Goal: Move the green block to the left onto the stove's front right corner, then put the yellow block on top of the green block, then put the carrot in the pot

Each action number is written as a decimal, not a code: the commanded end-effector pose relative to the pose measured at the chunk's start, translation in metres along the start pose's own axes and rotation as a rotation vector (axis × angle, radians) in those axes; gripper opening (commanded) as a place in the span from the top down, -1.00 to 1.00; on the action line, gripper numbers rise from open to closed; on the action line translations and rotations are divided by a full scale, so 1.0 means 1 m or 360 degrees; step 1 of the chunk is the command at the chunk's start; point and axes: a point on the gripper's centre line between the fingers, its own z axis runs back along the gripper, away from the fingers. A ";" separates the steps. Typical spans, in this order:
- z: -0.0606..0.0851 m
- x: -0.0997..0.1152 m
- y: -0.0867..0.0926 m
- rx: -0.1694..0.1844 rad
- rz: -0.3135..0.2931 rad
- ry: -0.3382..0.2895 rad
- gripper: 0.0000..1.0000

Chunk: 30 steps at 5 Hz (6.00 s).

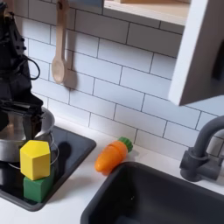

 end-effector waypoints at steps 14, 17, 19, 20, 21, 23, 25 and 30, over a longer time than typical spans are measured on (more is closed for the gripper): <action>-0.037 0.017 -0.101 -0.0068 -0.0196 -0.0058 -1.00; -0.051 0.030 -0.126 -0.0058 -0.0185 -0.0036 -1.00; -0.064 0.045 -0.133 -0.0026 -0.0135 -0.0017 -1.00; -0.069 0.056 -0.135 -0.0012 -0.0111 -0.0013 -1.00; -0.071 0.064 -0.132 -0.0005 -0.0088 -0.0008 -1.00; -0.077 0.074 -0.130 0.0004 -0.0078 0.0014 -1.00; -0.082 0.073 -0.128 0.0036 -0.0100 0.0024 -1.00; -0.072 0.065 -0.118 0.0015 -0.0114 0.0031 1.00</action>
